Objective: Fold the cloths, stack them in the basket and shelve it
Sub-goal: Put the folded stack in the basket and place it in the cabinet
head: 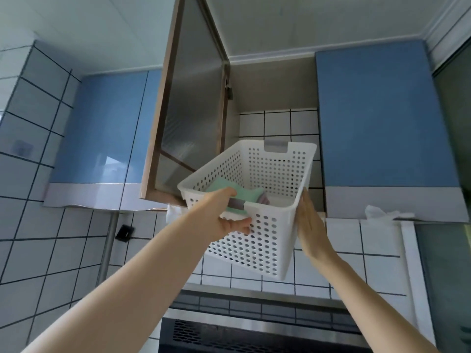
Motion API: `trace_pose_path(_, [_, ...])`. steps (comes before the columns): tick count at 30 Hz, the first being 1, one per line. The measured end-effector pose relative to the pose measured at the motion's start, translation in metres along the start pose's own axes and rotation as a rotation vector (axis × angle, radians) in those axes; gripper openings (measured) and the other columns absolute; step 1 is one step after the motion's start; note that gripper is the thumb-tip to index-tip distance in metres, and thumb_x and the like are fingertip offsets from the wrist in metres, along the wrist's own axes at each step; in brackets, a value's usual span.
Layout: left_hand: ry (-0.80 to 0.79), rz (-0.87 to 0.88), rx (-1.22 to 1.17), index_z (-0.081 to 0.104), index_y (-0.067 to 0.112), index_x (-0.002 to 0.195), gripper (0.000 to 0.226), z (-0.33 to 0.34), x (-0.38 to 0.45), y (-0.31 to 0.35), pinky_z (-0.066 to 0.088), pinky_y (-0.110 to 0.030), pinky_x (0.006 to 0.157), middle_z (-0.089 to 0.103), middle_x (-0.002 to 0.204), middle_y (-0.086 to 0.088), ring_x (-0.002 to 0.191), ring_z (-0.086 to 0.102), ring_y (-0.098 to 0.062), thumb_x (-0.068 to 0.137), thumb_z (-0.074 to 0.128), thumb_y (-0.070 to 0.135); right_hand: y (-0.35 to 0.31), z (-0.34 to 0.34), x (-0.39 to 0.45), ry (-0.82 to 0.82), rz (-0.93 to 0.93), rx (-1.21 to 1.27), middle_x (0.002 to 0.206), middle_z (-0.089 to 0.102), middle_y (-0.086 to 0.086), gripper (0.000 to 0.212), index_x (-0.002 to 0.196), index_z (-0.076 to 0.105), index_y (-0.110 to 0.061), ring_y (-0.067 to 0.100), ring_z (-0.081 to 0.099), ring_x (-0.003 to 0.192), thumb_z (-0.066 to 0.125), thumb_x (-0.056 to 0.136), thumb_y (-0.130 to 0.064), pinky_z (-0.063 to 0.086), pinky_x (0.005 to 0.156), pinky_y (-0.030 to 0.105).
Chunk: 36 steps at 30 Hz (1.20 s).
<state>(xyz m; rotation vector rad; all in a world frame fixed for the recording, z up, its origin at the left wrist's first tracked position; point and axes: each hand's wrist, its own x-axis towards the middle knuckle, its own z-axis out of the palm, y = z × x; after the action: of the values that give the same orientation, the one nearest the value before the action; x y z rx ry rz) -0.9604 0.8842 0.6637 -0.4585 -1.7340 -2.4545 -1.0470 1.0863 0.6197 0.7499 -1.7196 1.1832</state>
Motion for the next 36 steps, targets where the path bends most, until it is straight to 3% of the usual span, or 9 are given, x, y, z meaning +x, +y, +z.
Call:
trace_pose_path(2, [-0.007,-0.01,-0.019,0.047,0.005,0.1,0.012,0.003,0.006,-0.009,0.058,-0.044,0.06,0.046,0.097,-0.014,0.087,0.06,-0.057,0.094,0.053,0.014,0.001,0.001,-0.012,-0.008,-0.006,0.008,0.151,0.033,-0.017,0.052,0.15,0.019,-0.035,-0.001,0.032,0.137,0.022,0.1,-0.051,0.031,0.115,0.037])
trace_pose_path(6, [0.011,0.129,-0.095,0.054,0.009,0.1,0.011,0.006,0.012,-0.016,0.059,-0.046,0.067,0.056,0.092,-0.013,0.094,0.063,-0.049,0.093,0.054,0.017,-0.006,0.013,-0.036,-0.081,-0.189,0.078,0.15,0.035,-0.007,0.073,0.151,0.011,-0.023,0.009,0.04,0.135,0.033,0.092,-0.058,0.043,0.104,0.025])
trace_pose_path(8, [-0.004,0.201,-0.108,0.055,0.015,0.099,0.008,0.007,0.014,-0.014,0.059,-0.048,0.068,0.059,0.099,-0.012,0.095,0.065,-0.043,0.094,0.052,0.02,0.002,0.019,-0.038,-0.064,-0.209,-0.025,0.155,0.027,-0.004,0.088,0.152,-0.001,-0.023,0.014,0.035,0.138,0.047,0.087,-0.058,0.043,0.106,0.038])
trace_pose_path(10, [-0.049,0.234,-0.023,0.047,0.015,0.121,0.032,0.005,0.021,-0.018,0.06,-0.046,0.072,0.058,0.113,-0.013,0.089,0.069,-0.035,0.093,0.053,0.029,0.01,0.022,-0.028,0.05,-0.204,-0.166,0.151,0.033,-0.001,0.083,0.152,0.001,-0.025,0.014,0.045,0.131,0.052,0.09,-0.048,0.051,0.097,0.038])
trace_pose_path(14, [-0.042,0.468,0.652,0.012,0.041,0.145,0.065,-0.008,0.033,-0.043,0.058,-0.033,0.076,0.057,0.119,0.007,0.091,0.068,-0.016,0.091,0.048,0.048,0.014,0.021,-0.002,0.161,-0.194,-0.118,0.135,0.049,0.004,0.07,0.149,0.01,-0.028,0.013,0.063,0.104,0.05,0.094,-0.041,0.06,0.068,0.028])
trace_pose_path(18, [0.2,0.836,1.145,-0.007,0.031,0.15,0.077,-0.016,0.065,-0.065,0.034,-0.036,0.106,0.037,0.137,0.007,0.127,0.033,-0.018,0.093,0.045,0.042,0.013,0.016,0.019,0.232,-0.2,-0.062,0.131,0.05,0.004,0.06,0.147,0.016,-0.028,0.01,0.064,0.102,0.048,0.097,-0.039,0.06,0.067,0.028])
trace_pose_path(24, [0.395,1.293,1.492,0.02,0.024,0.15,0.064,-0.005,0.127,-0.076,0.027,-0.055,0.109,0.036,0.14,-0.006,0.129,0.031,-0.035,0.091,0.039,0.041,0.016,0.0,0.069,0.388,-0.25,-0.191,0.129,0.051,0.001,0.049,0.142,0.024,-0.024,0.01,0.059,0.108,0.039,0.099,-0.042,0.056,0.079,0.025])
trace_pose_path(29, [0.407,1.36,1.656,0.015,0.027,0.151,0.061,0.001,0.179,-0.073,0.014,-0.059,0.114,0.018,0.158,-0.007,0.145,0.011,-0.034,0.096,0.035,0.045,0.032,-0.011,0.117,0.442,-0.271,-0.342,0.131,0.049,0.002,0.05,0.142,0.025,-0.02,0.013,0.055,0.112,0.036,0.099,-0.043,0.055,0.088,0.04])
trace_pose_path(36, [0.359,1.199,1.664,-0.008,0.033,0.15,0.066,-0.005,0.23,-0.068,0.012,-0.065,0.111,-0.01,0.16,0.001,0.146,-0.012,-0.028,0.094,0.02,0.057,0.06,0.007,0.111,0.361,-0.33,-0.719,0.148,0.028,0.009,0.066,0.151,0.004,-0.02,0.019,0.041,0.128,0.043,0.099,-0.029,0.045,0.095,0.028])
